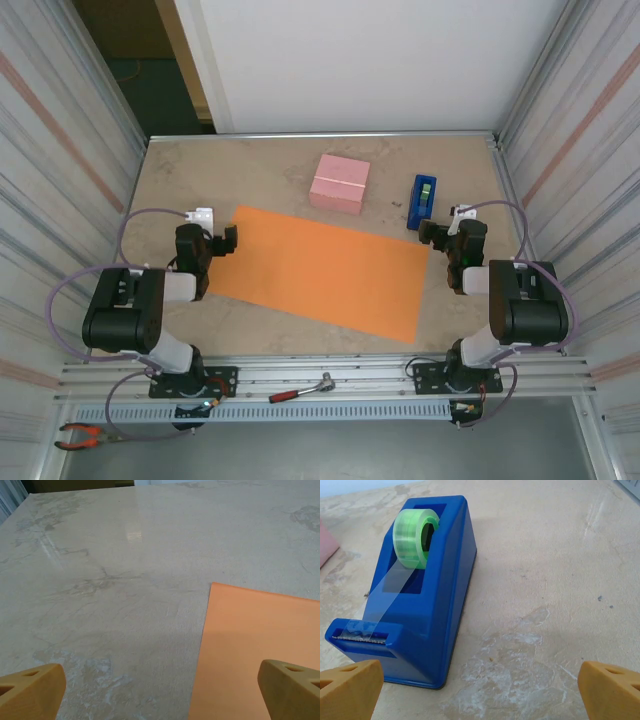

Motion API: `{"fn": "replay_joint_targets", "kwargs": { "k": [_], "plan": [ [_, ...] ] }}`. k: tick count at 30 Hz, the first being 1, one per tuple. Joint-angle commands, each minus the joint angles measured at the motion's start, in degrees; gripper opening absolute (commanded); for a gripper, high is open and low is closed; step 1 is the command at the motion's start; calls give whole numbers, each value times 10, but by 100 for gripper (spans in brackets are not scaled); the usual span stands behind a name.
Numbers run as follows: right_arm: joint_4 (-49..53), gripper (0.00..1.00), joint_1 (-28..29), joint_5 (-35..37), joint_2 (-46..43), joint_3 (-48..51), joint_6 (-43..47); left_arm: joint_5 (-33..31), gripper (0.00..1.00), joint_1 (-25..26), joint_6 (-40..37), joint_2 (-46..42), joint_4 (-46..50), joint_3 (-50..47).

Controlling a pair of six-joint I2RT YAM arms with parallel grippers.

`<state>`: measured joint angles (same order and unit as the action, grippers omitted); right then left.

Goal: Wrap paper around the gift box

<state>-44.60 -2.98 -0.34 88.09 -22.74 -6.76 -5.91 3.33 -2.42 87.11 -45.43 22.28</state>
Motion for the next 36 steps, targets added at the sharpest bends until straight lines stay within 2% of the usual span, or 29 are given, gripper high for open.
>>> {"fn": "replay_joint_targets", "kwargs": {
  "k": [1,36],
  "plan": [
    [-7,98,2,-9,2,-9,18,6,99,-4,-12,-2,-11,8],
    [-5,98,-4,-19,3,-11,14,8,99,-5,-11,-1,-8,11]
  ]
}}
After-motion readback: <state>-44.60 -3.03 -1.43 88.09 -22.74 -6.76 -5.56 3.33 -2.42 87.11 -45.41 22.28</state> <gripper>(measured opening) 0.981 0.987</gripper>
